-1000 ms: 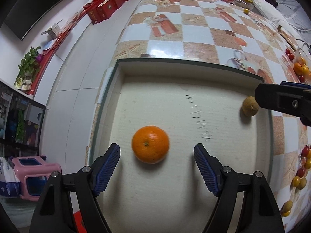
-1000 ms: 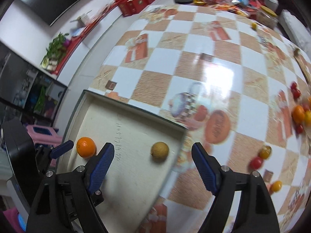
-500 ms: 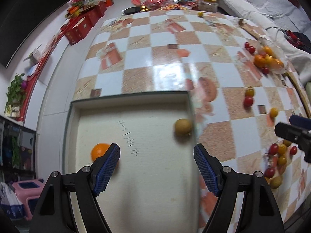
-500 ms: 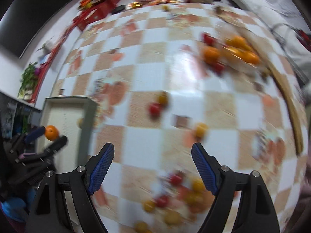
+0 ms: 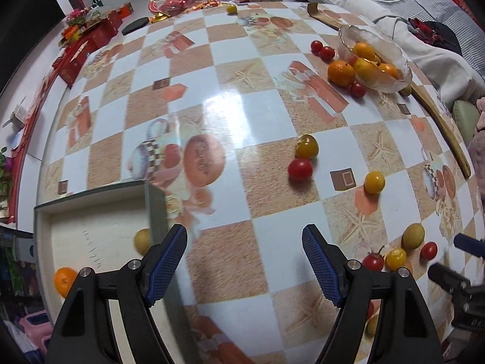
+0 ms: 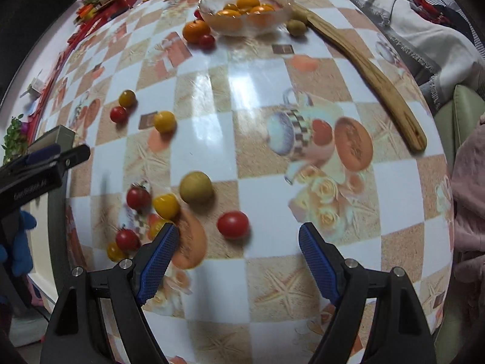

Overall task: Organize fruits
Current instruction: 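Grasp a red cherry tomato with the left tool while the right tool grasps another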

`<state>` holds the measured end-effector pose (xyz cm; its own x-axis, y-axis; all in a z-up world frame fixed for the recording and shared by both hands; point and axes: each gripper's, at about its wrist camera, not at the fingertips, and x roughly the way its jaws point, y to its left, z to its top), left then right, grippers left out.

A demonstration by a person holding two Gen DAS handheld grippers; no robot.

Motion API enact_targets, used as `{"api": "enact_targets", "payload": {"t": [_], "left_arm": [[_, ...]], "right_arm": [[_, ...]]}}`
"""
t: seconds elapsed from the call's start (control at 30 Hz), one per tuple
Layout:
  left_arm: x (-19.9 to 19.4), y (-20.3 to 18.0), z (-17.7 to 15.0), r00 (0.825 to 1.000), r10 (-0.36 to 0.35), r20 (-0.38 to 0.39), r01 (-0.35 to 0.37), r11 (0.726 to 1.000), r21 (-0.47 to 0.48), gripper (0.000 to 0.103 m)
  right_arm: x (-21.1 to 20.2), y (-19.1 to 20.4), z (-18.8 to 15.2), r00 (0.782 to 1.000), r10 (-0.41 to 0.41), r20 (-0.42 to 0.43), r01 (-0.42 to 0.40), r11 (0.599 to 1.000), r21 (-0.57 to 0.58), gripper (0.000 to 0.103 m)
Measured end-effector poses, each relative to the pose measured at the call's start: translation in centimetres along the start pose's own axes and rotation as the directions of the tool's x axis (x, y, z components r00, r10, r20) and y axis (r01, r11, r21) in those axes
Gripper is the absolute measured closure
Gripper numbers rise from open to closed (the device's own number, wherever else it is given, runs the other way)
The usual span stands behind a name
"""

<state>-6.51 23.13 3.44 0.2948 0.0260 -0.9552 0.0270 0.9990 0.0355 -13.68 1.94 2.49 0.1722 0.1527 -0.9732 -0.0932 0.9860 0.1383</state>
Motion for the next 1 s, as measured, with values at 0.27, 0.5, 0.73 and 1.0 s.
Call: {"api": "enact_targets", "payload": {"t": [0.27,0.5,0.73,1.0], "left_arm": [[2.1,-1.4,1.8,1.0,0.001,-0.004,-0.001,1.0,-0.005,0.024],[3.5,-2.8,3.1,1.0,-0.003,-0.003,0.003,1.0,-0.002,0.024],[3.3,-3.7,3.2,1.0,-0.023,0.003,0.023,1.0,-0.011,0.032],[2.5,-4.4,2.7,0.999,-0.046,0.016,0.047,0.999,-0.022,0.064]], "right_arm": [[1.4,-0.7,-0.8,1.0,-0.016,-0.011,0.015,0.999,-0.032,0.019],[2.0,0.4,-0.3,0.999,-0.028,0.021,0.03,0.994,-0.109,0.019],[2.1,1.8,0.2,0.997,-0.062,0.044,0.068,0.983,-0.171,0.039],[1.9,1.7,0.4,0.998,-0.031,0.051,0.039,0.985,-0.169,0.077]]}}
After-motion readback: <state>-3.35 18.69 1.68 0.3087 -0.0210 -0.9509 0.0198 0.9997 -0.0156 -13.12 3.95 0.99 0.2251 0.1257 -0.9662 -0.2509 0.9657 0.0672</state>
